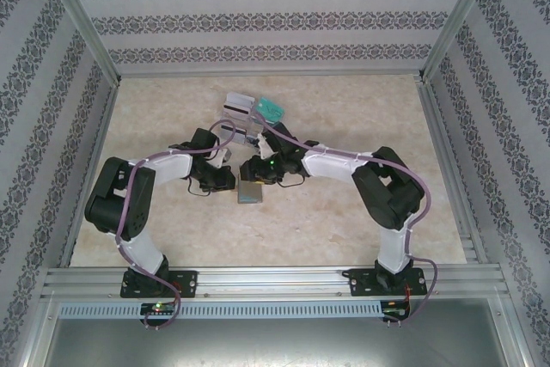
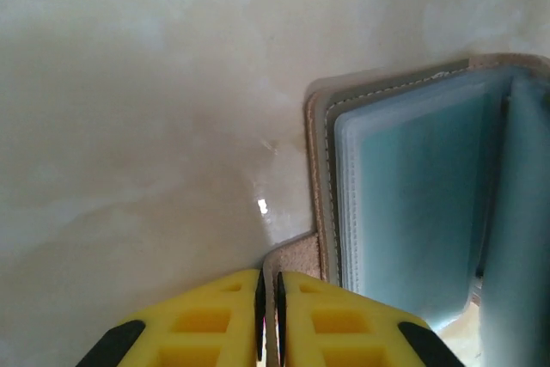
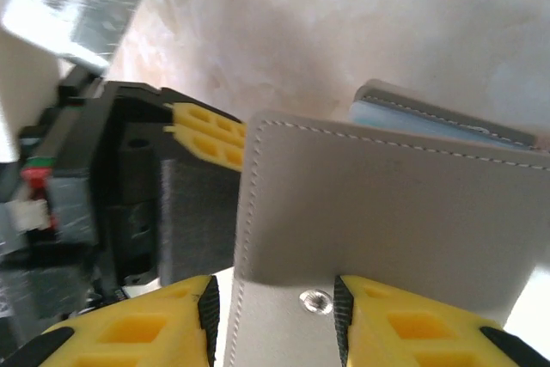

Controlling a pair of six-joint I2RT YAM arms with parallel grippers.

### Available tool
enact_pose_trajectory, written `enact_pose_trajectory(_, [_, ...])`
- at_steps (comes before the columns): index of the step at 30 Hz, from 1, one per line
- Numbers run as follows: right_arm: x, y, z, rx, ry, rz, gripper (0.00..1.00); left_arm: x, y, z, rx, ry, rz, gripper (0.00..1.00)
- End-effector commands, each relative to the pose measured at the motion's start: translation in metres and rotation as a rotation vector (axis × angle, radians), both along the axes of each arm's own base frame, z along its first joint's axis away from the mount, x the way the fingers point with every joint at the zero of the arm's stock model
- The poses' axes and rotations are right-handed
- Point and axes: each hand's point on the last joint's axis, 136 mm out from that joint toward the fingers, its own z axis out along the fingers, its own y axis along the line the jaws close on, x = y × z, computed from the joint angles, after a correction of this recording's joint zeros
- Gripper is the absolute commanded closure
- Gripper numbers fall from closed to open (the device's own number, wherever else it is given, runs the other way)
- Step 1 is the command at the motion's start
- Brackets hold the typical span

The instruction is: Put the credit cards into the card holder

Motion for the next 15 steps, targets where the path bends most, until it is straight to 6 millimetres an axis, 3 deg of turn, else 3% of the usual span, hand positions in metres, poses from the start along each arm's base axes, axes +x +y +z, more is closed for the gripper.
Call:
enact_pose_trajectory(1, [0.006, -0.003, -0.009, -0.039, -0.004, -0.006, 0.57, -0.006, -0.006, 0.011, -0.027, -0.011, -0.003, 0.85])
enact_pose_trajectory(8, [0.005, -0.01, -0.028, -0.115, 0.004, 0.023, 0.57, -0.01, -0.004, 0.033, -0.03, -0.032, 0.001, 0.82])
enact_pose_trajectory(15, [0.011, -0.02, -0.04, -0.179, 0.007, 0.043, 0.57, -0.042, -0.011, 0.062, -0.083, -0.034, 0.017, 0.68])
